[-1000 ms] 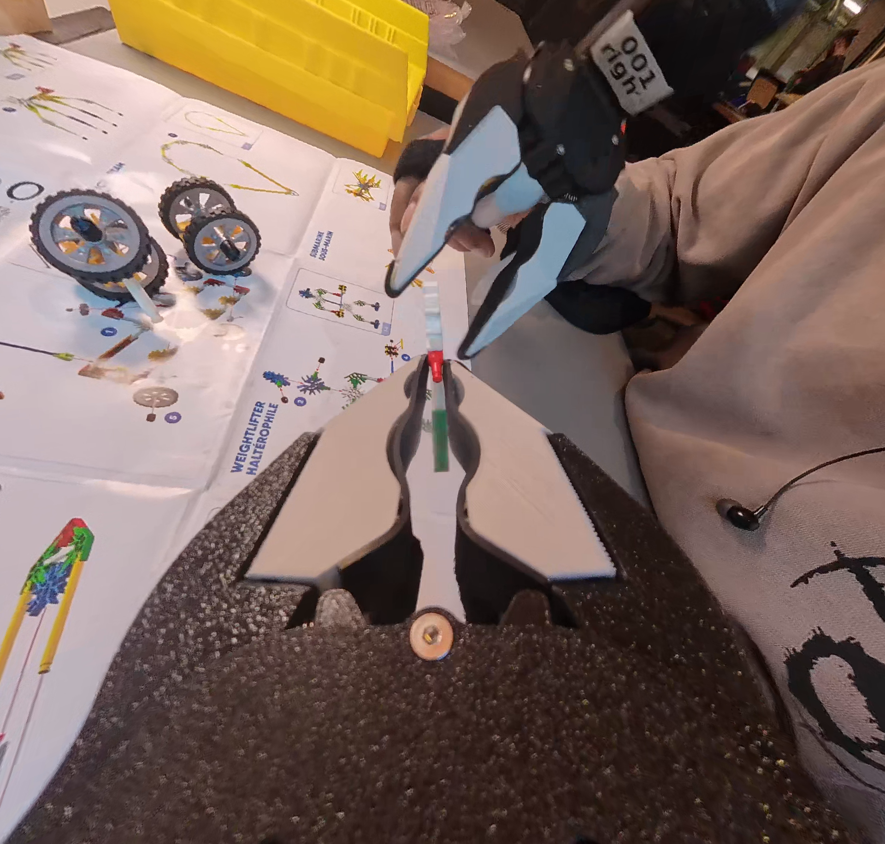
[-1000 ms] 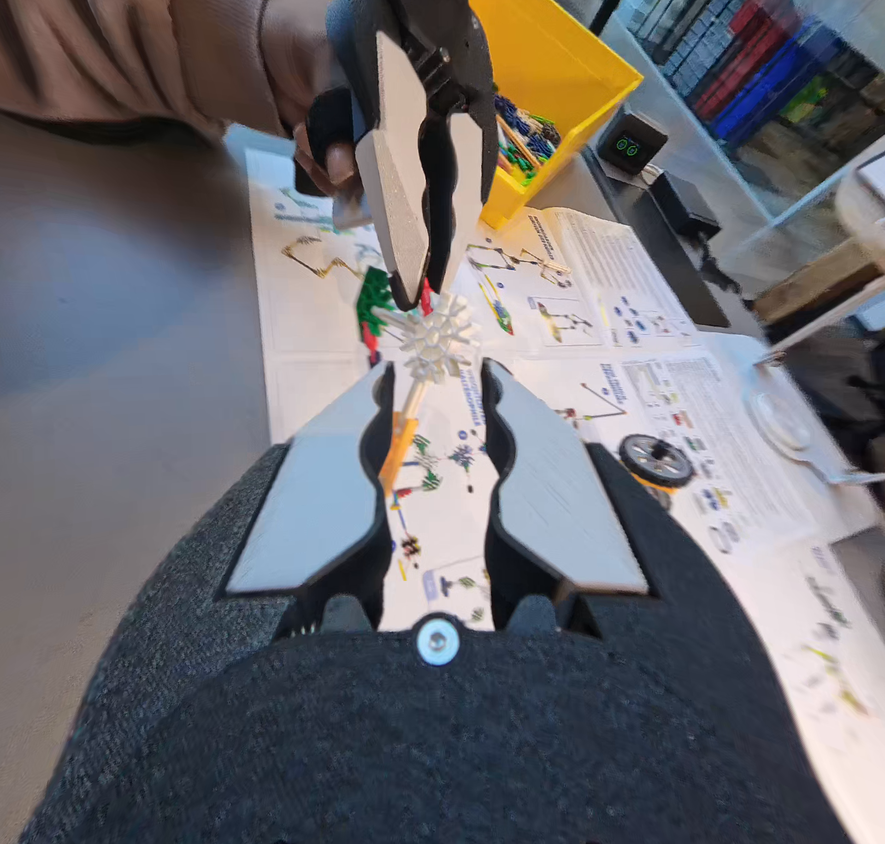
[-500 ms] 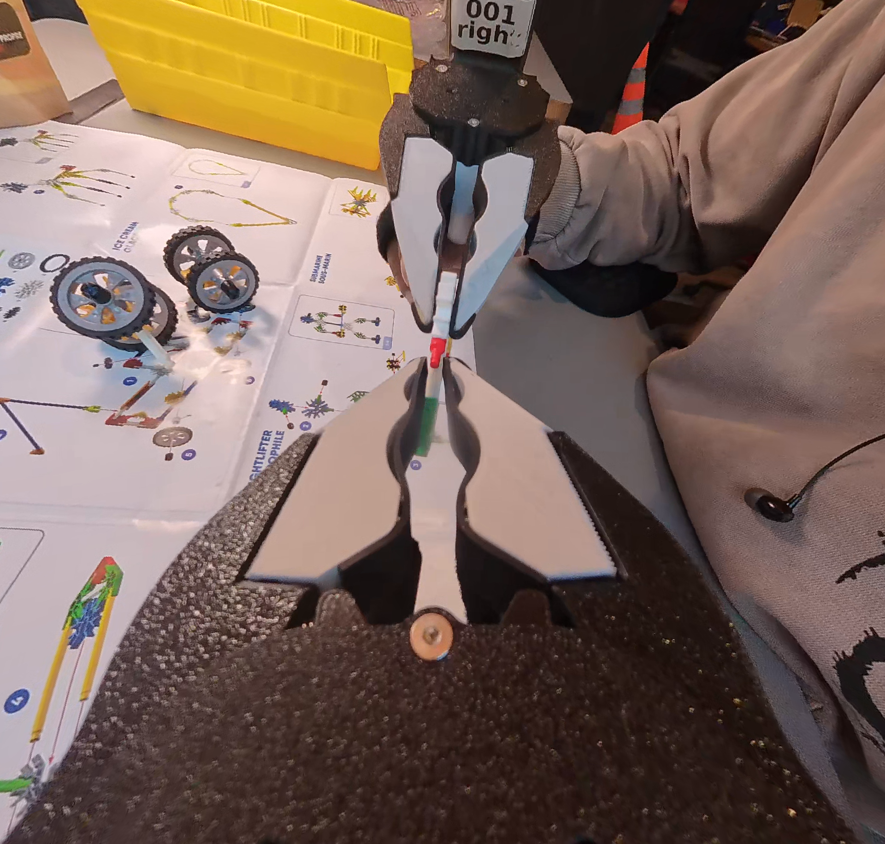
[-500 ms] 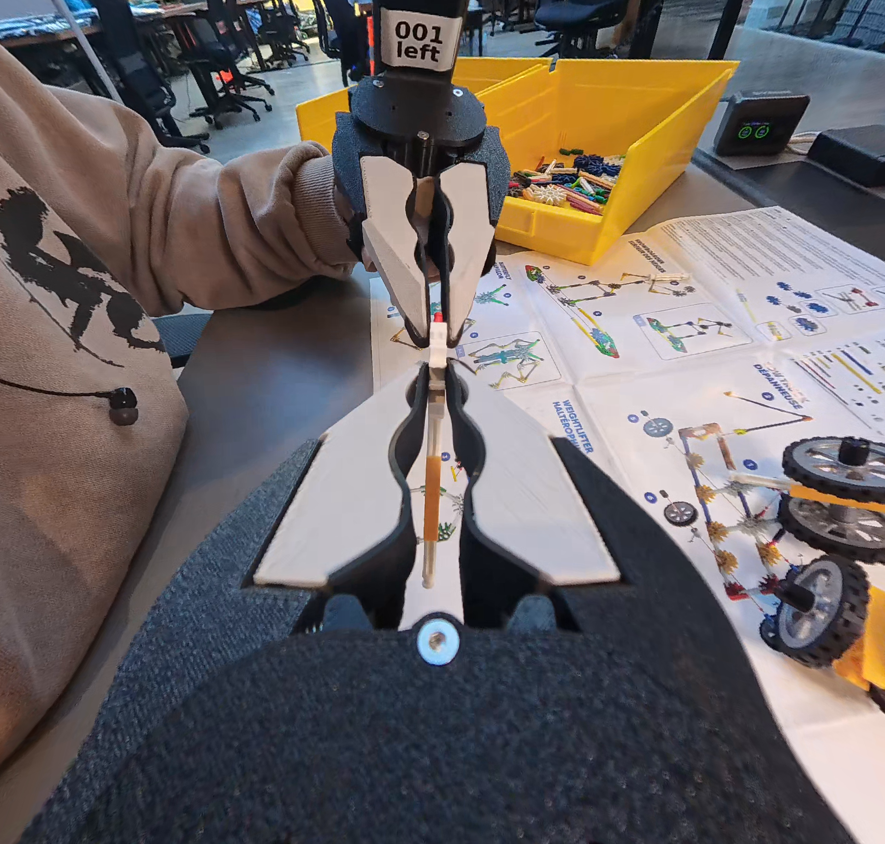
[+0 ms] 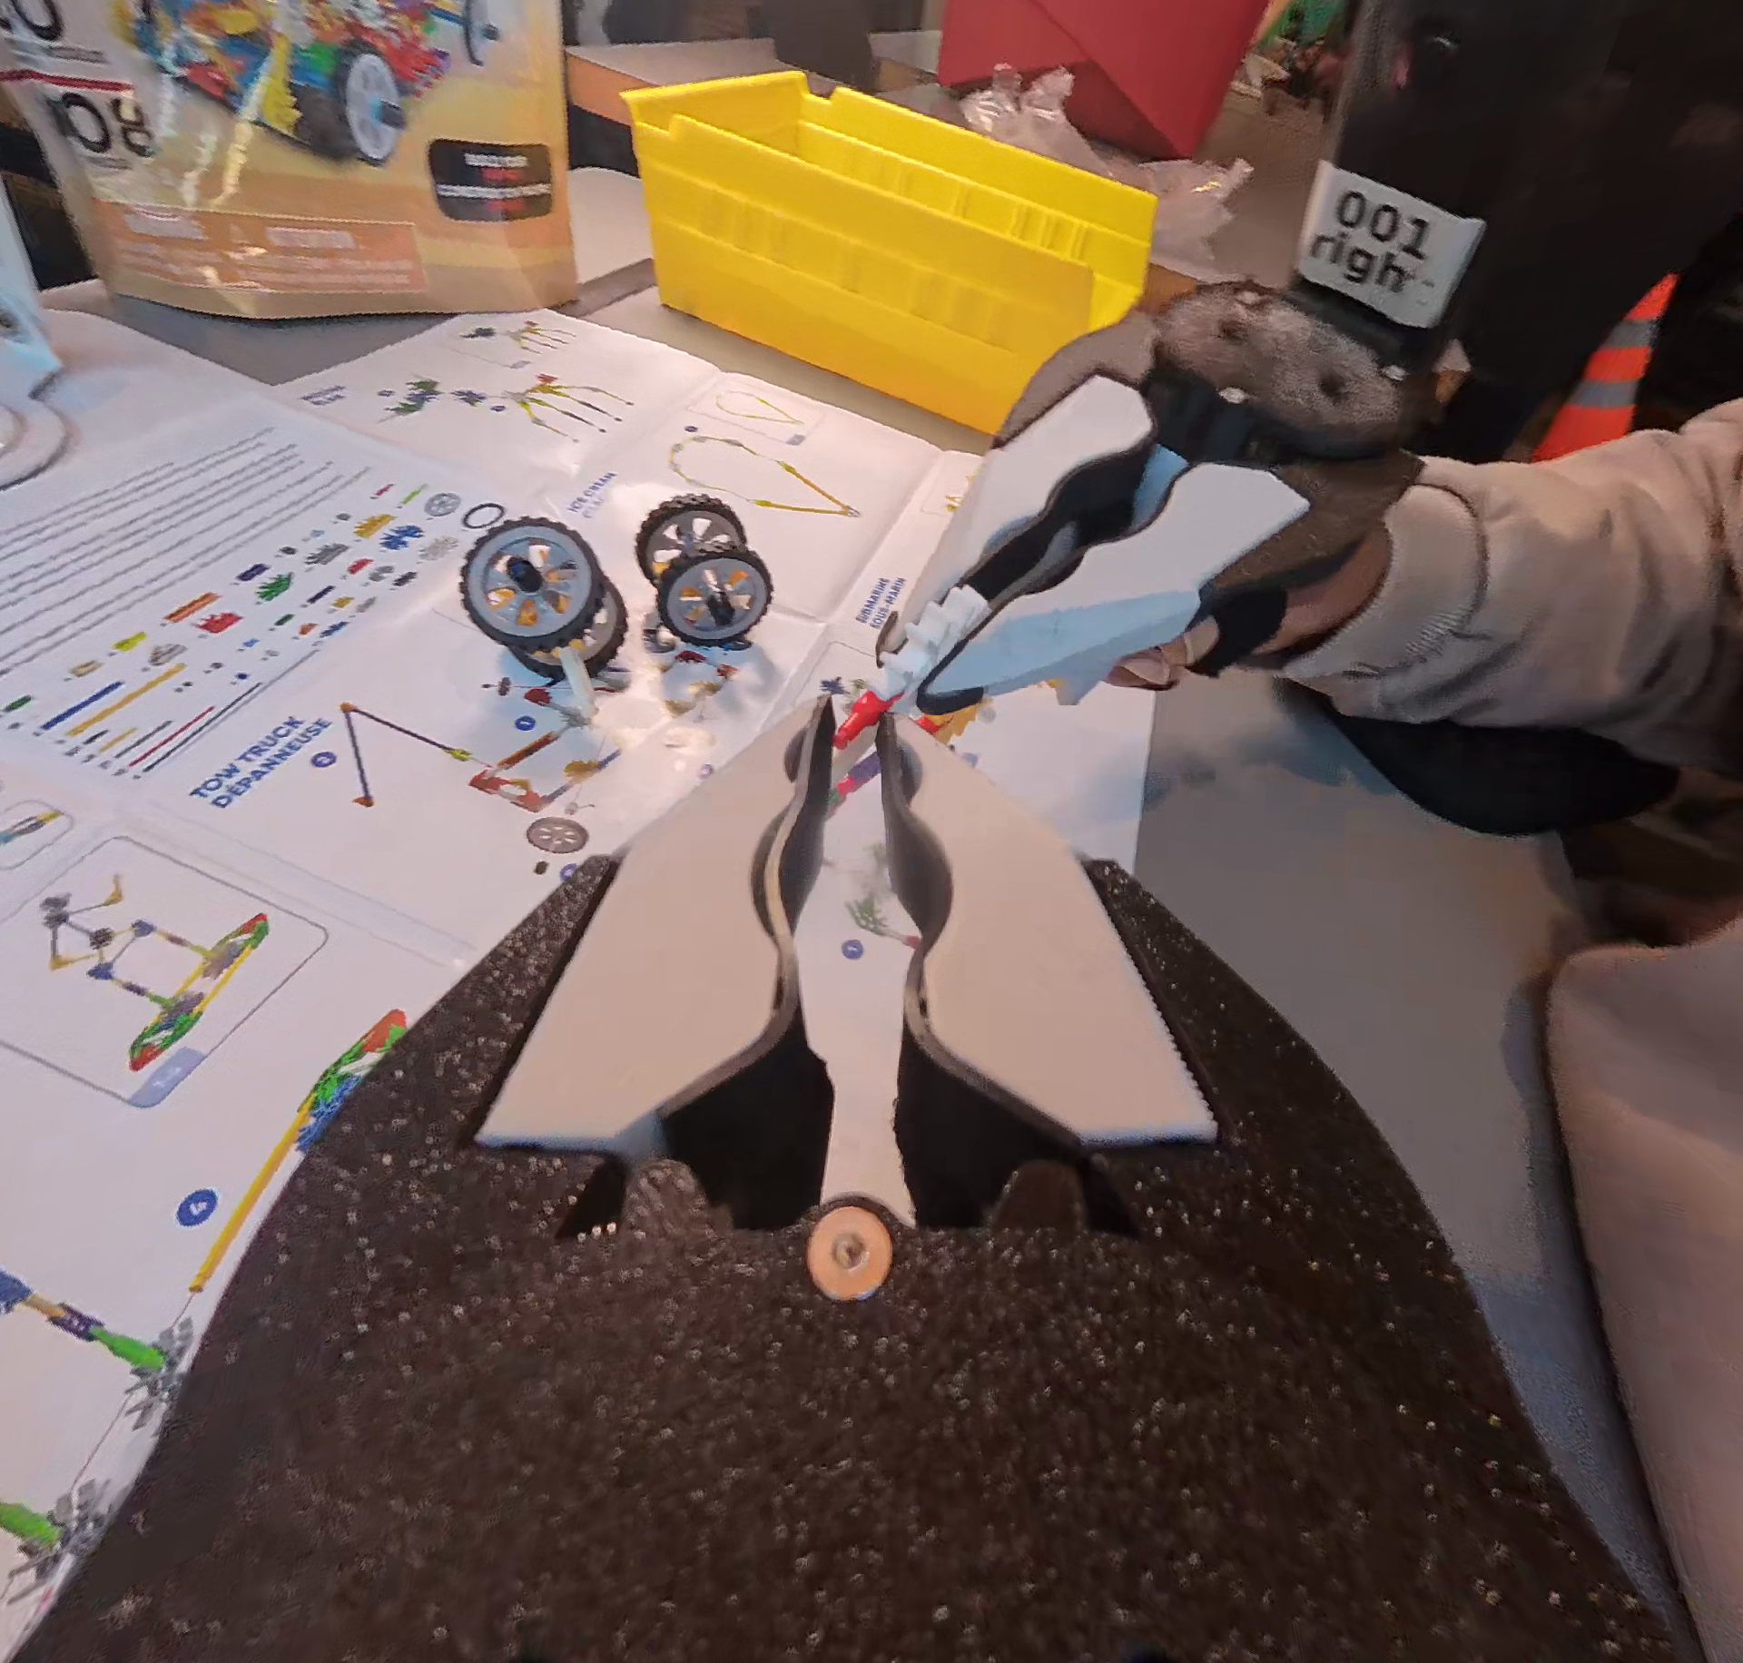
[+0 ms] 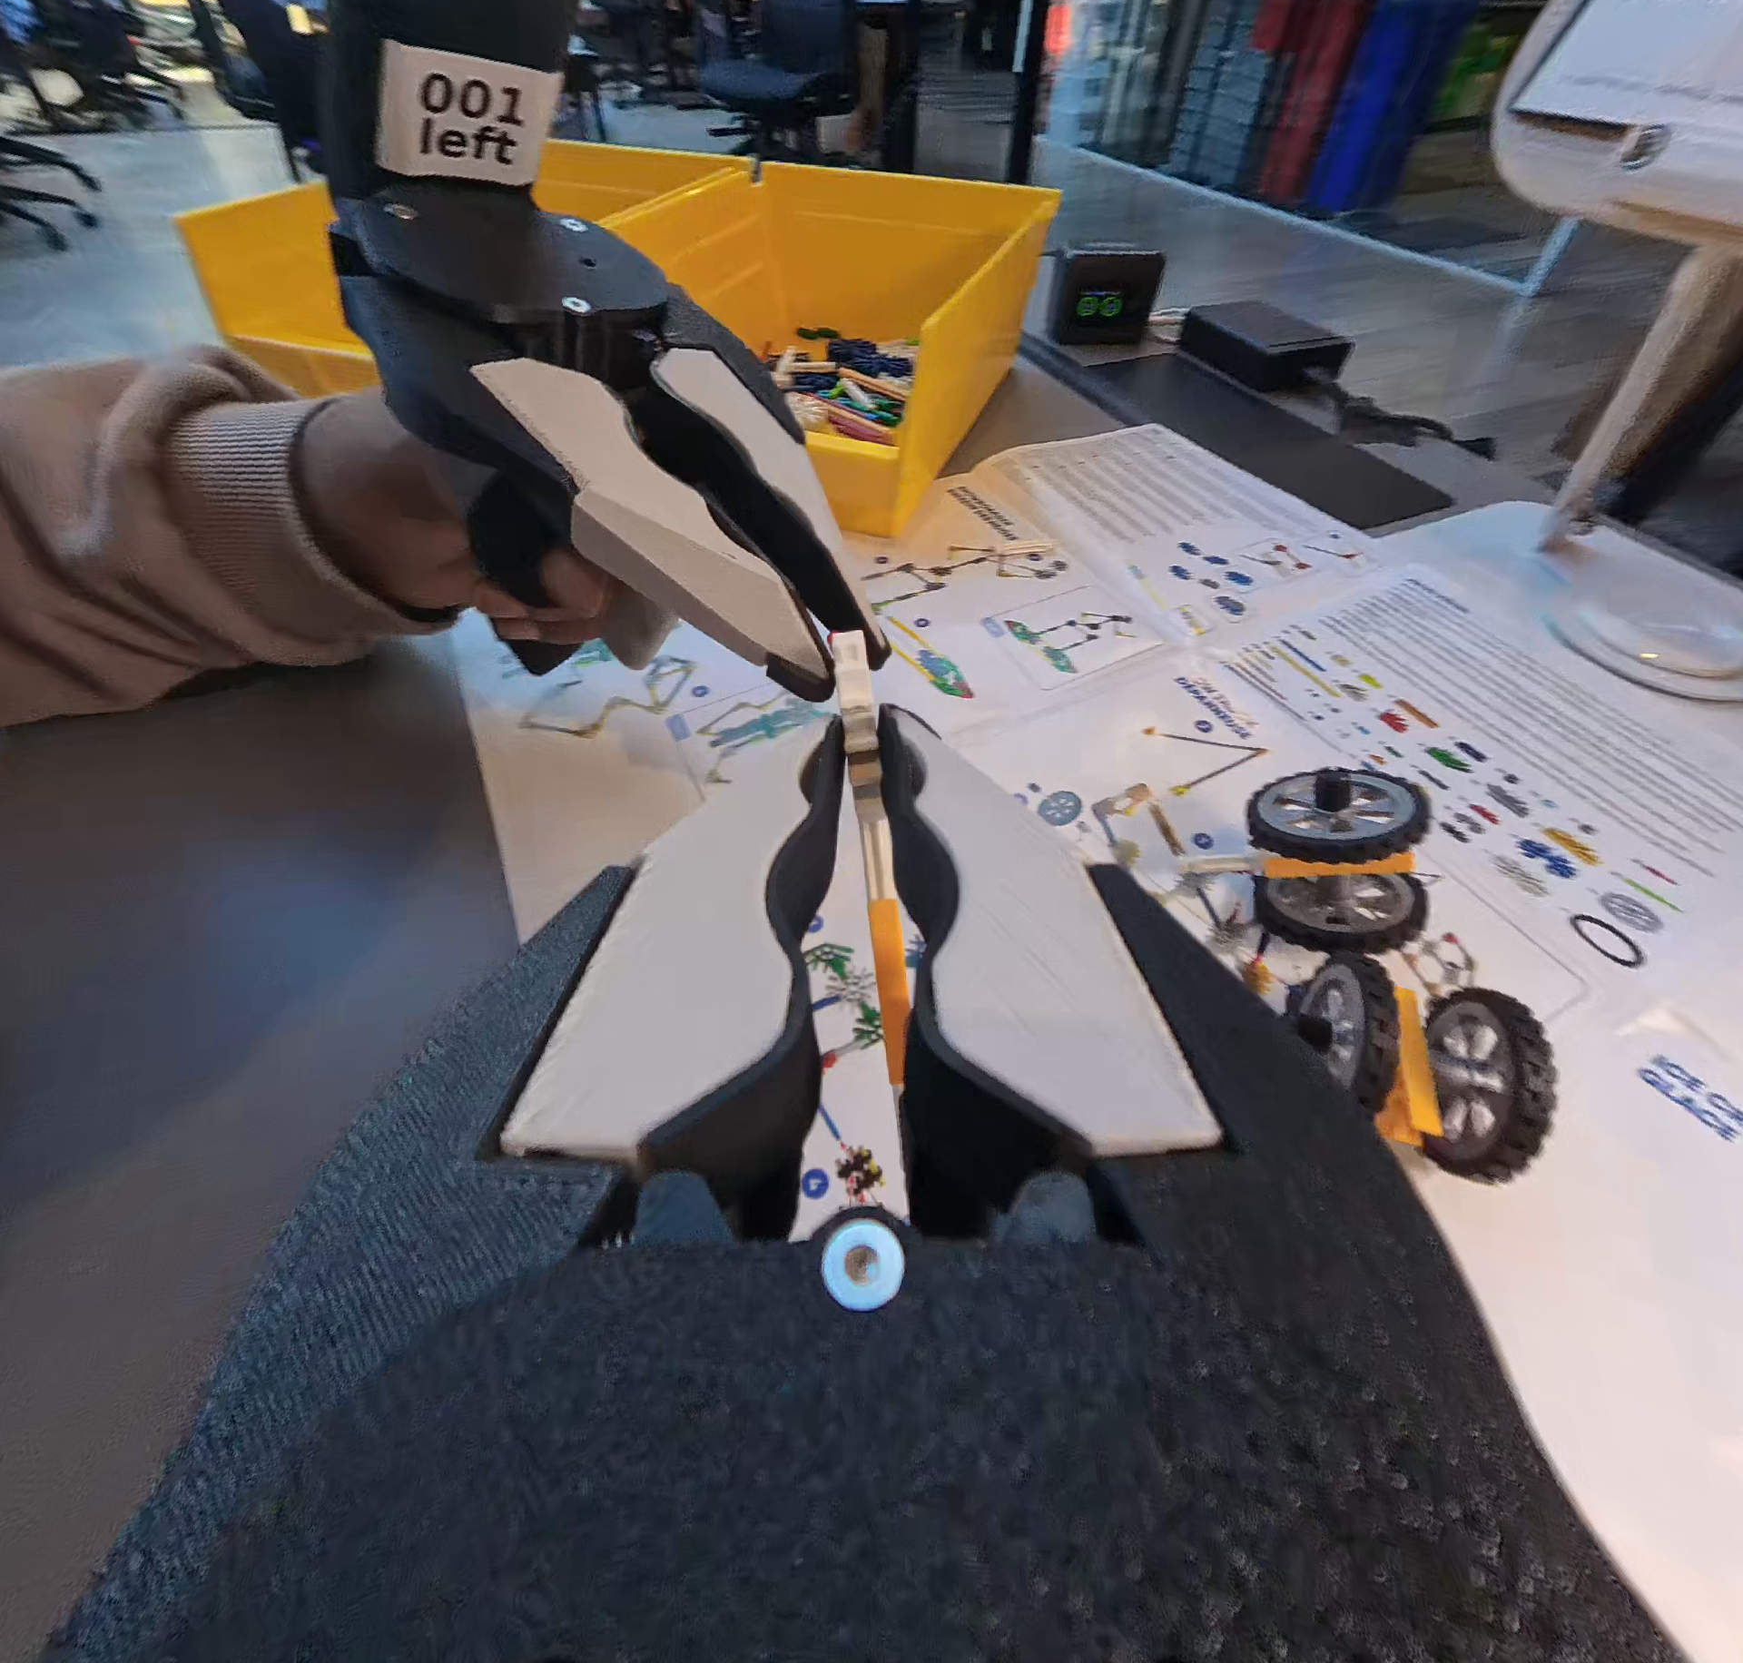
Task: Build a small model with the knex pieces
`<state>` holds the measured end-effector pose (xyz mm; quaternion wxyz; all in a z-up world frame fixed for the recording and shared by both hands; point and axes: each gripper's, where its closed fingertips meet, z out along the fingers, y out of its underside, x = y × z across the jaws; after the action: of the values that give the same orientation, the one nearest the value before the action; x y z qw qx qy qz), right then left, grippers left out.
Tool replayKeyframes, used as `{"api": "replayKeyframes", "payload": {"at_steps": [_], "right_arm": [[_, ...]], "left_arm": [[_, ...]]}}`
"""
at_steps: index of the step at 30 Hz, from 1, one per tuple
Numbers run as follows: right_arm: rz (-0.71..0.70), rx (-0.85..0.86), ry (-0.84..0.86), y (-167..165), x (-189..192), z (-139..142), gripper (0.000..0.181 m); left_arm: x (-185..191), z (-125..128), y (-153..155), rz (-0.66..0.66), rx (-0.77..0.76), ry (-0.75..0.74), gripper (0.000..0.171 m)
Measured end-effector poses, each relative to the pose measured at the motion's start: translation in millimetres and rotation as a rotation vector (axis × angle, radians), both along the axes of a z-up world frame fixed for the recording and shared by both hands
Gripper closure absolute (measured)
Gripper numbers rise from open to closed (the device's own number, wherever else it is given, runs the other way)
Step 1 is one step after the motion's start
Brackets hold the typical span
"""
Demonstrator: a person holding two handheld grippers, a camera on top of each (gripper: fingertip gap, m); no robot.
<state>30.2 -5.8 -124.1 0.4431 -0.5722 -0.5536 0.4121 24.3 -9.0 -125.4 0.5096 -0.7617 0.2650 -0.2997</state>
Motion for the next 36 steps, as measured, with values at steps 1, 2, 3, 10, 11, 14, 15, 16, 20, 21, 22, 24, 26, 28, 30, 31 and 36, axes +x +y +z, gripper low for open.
{"api": "replayKeyframes", "payload": {"at_steps": [1,2,3,10,11,14,15,16,20,21,22,24,26,28,30,31,36], "right_arm": [[-0.054,0.04,-0.006,5,-1,-2,0.177],[-0.106,0.1,-0.015,9,-2,-4,0.176],[-0.151,0.163,-0.023,13,-2,-4,0.176],[-0.26,0.222,-0.102,28,0,-20,0.177],[-0.228,0.153,-0.097,25,1,-24,0.177],[-0.149,0.033,-0.09,21,4,-27,0.177],[-0.126,0.0,-0.081,20,3,-24,0.177],[-0.084,-0.019,-0.082,18,3,-23,0.178],[0.193,-0.229,-0.081,-7,13,-21,0.178],[0.262,-0.28,-0.07,-15,17,-18,0.177],[0.314,-0.306,-0.059,-22,19,-16,0.177],[0.384,-0.343,-0.042,-32,21,-11,0.177],[0.431,-0.391,-0.014,-39,22,-6,0.177],[0.469,-0.445,0.009,-44,24,-3,0.177],[0.458,-0.472,0.026,-41,24,-2,0.177],[0.449,-0.48,0.03,-39,24,-2,0.177],[0.417,-0.483,0.04,-33,21,-4,0.178]], "left_arm": [[-2,-2,5,0.046,0.013,0.02,0.165],[-3,-4,10,0.088,0.028,0.048,0.165],[-4,-5,14,0.123,0.039,0.065,0.165],[-5,-26,33,0.243,0.073,0.242,0.167],[-6,-30,32,0.243,0.1,0.317,0.17],[-4,-32,27,0.176,0.112,0.369,0.17],[-4,-30,26,0.165,0.103,0.335,0.17],[-3,-29,24,0.137,0.084,0.306,0.169],[12,-36,-6,-0.161,0.056,0.244,0.169],[17,-33,-17,-0.236,0.072,0.214,0.17],[20,-29,-26,-0.293,0.075,0.169,0.168],[24,-21,-38,-0.37,0.041,0.061,0.167],[27,-10,-43,-0.417,0.01,-0.052,0.167],[31,-3,-47,-0.453,-0.024,-0.13,0.167],[31,-4,-45,-0.447,-0.064,-0.138,0.167],[31,-5,-43,-0.432,-0.075,-0.134,0.167],[29,-9,-37,-0.377,-0.167,-0.162,0.168]]}}
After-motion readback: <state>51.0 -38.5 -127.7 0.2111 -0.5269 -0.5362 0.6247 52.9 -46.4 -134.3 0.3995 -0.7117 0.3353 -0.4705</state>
